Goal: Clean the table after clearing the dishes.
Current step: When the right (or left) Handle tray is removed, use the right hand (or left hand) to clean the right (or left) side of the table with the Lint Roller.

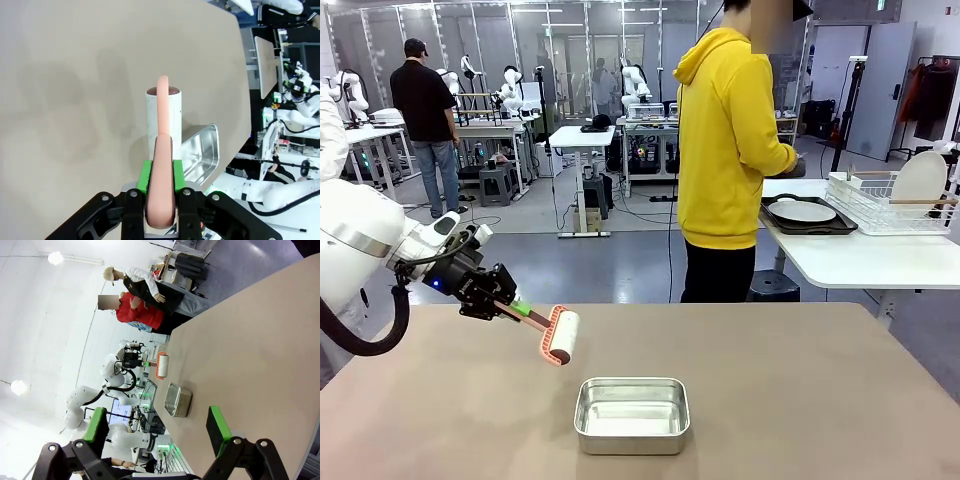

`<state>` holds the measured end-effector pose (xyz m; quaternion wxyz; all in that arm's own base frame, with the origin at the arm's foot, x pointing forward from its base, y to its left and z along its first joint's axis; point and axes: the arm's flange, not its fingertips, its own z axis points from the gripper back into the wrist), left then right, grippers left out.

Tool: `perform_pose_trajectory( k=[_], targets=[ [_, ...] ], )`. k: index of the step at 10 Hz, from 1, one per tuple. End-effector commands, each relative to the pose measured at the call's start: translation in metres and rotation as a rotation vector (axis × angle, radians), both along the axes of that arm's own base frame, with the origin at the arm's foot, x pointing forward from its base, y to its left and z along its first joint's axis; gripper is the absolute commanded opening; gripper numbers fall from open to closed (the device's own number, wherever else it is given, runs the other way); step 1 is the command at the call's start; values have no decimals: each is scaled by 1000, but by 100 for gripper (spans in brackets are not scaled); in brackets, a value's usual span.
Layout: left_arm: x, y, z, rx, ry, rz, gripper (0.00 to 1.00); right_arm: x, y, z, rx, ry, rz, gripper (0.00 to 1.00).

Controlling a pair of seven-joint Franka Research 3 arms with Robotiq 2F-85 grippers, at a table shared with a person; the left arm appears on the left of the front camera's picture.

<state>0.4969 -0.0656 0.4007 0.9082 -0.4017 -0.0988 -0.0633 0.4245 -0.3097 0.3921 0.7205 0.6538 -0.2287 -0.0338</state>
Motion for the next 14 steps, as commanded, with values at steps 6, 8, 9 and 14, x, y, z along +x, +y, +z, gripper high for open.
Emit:
perform_pose_trajectory(
  k=[6,8,9,14],
  targets=[
    [24,24,-55,-35,101,79,21,-2,1,3,-8,4,12,100],
    [25,31,-69,-48,104,114,21,-2,1,3,-8,4,12,100],
    [25,35,-75,-58,94,118,21,-2,1,3,-8,4,12,100],
    [33,53,-100,-35,110,112,21,-2,1,3,-8,4,12,100]
  ],
)
